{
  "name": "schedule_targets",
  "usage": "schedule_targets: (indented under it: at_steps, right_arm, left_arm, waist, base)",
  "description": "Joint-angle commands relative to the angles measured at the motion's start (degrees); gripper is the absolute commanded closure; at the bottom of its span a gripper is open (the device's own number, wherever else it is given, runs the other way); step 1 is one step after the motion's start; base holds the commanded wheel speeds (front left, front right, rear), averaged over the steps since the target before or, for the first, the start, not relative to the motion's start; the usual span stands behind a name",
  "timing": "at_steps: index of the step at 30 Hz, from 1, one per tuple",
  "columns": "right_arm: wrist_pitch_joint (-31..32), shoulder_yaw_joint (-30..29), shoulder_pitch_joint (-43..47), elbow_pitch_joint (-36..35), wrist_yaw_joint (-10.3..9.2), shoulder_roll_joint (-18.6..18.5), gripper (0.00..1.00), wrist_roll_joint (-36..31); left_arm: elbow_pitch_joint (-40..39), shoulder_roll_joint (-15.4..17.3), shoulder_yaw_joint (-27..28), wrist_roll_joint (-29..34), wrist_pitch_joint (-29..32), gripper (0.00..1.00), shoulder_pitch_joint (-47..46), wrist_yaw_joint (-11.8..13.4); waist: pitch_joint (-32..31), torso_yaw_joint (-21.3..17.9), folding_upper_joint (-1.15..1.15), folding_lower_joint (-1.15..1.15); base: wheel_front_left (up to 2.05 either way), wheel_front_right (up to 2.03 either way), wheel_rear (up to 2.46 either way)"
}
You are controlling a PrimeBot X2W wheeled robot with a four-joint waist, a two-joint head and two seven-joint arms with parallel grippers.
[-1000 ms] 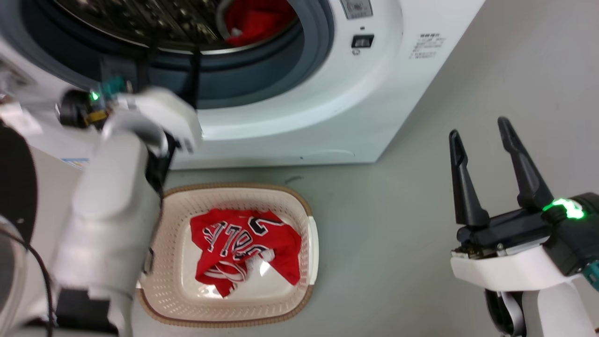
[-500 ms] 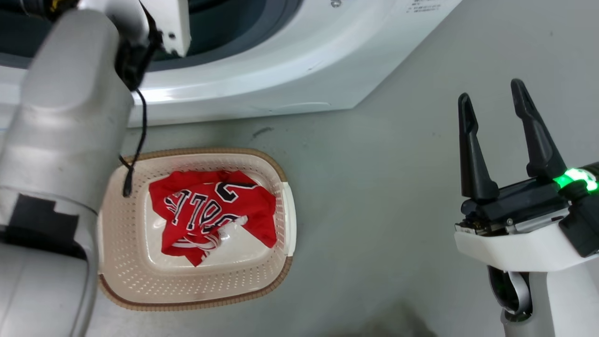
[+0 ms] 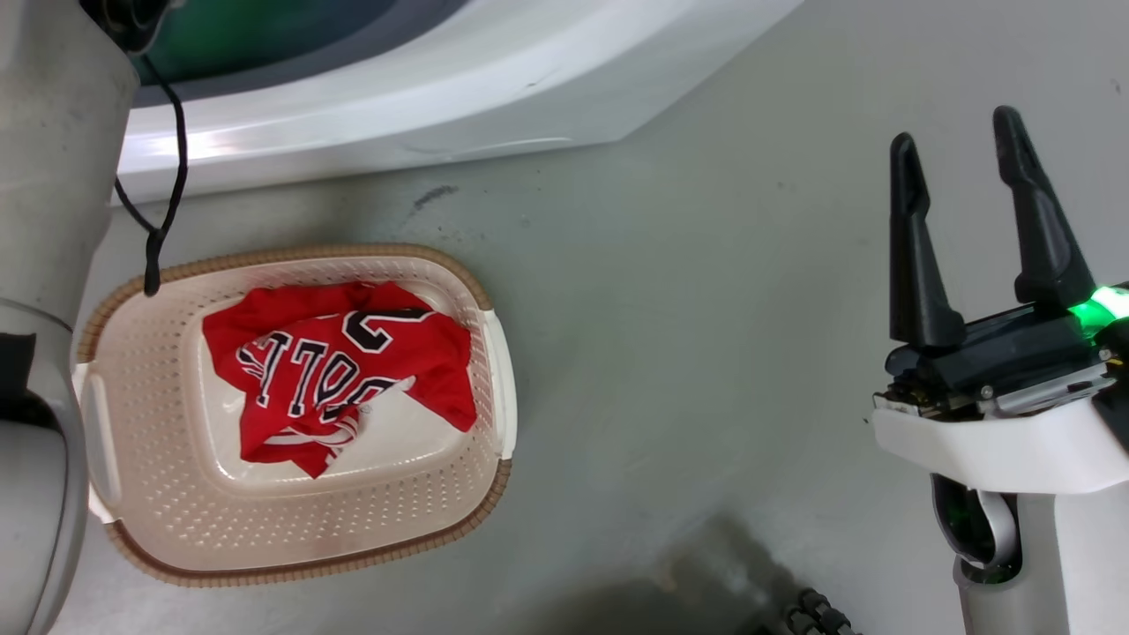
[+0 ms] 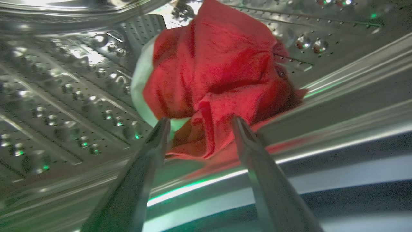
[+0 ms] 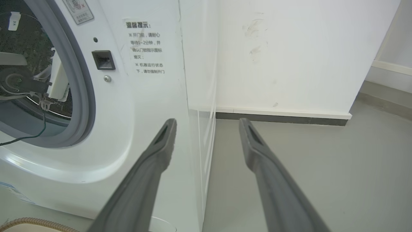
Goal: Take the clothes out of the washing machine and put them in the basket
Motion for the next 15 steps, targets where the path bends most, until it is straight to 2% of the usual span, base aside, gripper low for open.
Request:
schedule_targets:
  at_steps: [1,15]
  right_arm:
    - [-0.12,-0.34,-0.94,-0.26,-0.06,0.09,0.0,0.34]
    - [-0.12,-1.35,-1.84,-0.41,-0.06,0.08,0.0,1.29]
  left_arm:
    - [0.4,0.16,-0.72,-0.57,0.2,0.0,-1.36,0.01]
    - [4.8,0.09,-5.48,-1.47,-1.84,0.0,-5.28,0.0]
  waist:
    - [1.38,-0.86,0.0,-0.01]
    - [4.12,-2.25,0.0,-0.01]
  base:
    - [0.0,0.0,0.0]
    - [0.0,0.0,0.0]
